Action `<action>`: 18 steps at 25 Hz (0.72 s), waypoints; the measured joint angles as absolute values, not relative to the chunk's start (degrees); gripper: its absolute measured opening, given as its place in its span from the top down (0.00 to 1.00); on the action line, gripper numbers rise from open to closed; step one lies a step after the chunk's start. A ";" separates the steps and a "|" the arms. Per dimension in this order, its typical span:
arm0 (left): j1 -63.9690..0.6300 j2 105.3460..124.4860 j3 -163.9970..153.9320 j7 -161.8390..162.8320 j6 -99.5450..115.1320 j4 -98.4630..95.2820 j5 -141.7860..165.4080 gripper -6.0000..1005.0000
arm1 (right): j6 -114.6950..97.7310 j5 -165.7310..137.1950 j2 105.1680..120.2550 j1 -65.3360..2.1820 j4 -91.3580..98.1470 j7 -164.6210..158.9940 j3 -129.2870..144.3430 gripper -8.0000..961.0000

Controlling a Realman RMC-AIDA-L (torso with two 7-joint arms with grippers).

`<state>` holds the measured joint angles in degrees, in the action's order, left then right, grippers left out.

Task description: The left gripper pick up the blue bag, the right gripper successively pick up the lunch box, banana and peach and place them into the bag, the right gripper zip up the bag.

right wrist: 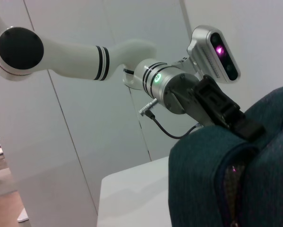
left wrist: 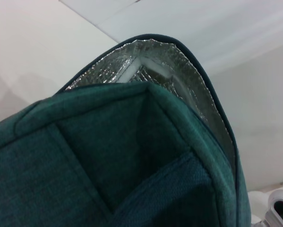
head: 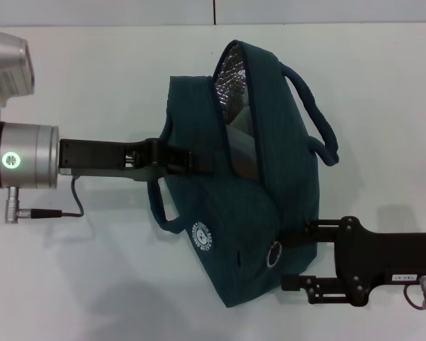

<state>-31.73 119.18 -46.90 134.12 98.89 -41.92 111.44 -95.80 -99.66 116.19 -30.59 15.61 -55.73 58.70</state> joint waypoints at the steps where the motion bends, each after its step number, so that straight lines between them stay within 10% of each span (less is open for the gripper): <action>1: -31.73 119.17 -46.90 134.12 98.89 -41.92 111.44 0.95 | -95.78 -99.66 116.19 -30.64 15.53 -55.70 58.71 0.34; 18: -31.42 118.74 -46.79 134.12 98.95 -41.92 111.44 0.95 | -94.13 -99.01 115.94 -29.81 16.52 -55.88 58.10 0.34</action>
<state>-31.42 118.74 -46.79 134.12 98.95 -41.92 111.44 -94.13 -99.01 115.94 -29.81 16.52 -55.88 58.10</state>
